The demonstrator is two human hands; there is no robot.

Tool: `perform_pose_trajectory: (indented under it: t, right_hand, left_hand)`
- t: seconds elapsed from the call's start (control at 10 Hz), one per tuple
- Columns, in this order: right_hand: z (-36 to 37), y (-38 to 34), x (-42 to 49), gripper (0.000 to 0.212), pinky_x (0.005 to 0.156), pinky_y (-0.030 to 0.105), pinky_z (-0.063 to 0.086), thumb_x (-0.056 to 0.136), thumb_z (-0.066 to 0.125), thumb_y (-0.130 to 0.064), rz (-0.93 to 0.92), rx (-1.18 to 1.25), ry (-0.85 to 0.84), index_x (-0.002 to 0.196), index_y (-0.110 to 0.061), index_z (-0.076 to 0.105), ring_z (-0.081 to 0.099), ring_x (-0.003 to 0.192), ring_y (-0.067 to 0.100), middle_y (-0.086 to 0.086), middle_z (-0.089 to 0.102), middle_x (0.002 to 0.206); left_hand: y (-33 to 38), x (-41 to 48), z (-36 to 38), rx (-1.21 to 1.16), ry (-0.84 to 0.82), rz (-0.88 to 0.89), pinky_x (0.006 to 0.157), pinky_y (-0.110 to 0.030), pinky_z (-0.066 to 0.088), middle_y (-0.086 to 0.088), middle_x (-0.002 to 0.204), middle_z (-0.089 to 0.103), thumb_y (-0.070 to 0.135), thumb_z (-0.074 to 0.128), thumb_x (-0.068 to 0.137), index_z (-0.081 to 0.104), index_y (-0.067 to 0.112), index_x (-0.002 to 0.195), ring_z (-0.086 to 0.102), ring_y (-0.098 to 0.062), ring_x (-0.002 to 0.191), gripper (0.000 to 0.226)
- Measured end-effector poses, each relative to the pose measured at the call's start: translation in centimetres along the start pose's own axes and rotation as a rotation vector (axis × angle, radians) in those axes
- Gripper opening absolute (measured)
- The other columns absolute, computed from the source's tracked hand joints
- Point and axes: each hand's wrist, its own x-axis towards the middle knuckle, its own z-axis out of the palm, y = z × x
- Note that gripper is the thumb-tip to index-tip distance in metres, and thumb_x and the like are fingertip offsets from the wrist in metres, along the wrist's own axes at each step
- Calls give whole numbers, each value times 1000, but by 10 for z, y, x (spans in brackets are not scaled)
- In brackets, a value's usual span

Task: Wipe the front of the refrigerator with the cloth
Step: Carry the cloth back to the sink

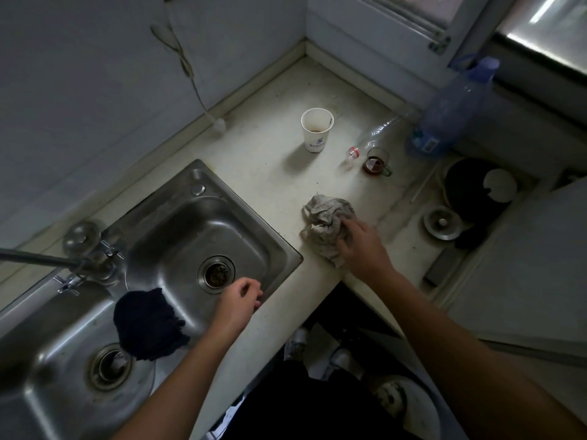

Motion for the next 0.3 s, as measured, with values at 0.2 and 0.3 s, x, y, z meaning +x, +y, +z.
perform_pose_trajectory:
  t: [0.2, 0.3]
  right_hand:
    - [-17, 3, -19, 66, 118, 35, 31, 99, 65, -23, 31, 17, -124, 157, -14, 35, 38, 147, 31, 12, 40, 161]
    - [-21, 9, -44, 43, 100, 32, 45, 102, 61, -28, 157, 90, -8, 142, -14, 55, 61, 124, 25, 9, 61, 140]
  left_hand:
    - [-5, 4, 1, -14, -49, 30, 74, -38, 54, 0, 83, 74, 26, 58, 97, 70, 20, 84, 63, -16, 66, 19]
    - [-7, 8, 3, -31, -52, 60, 75, -41, 54, 1, 80, 74, 32, 59, 94, 71, 25, 80, 63, -15, 63, 19]
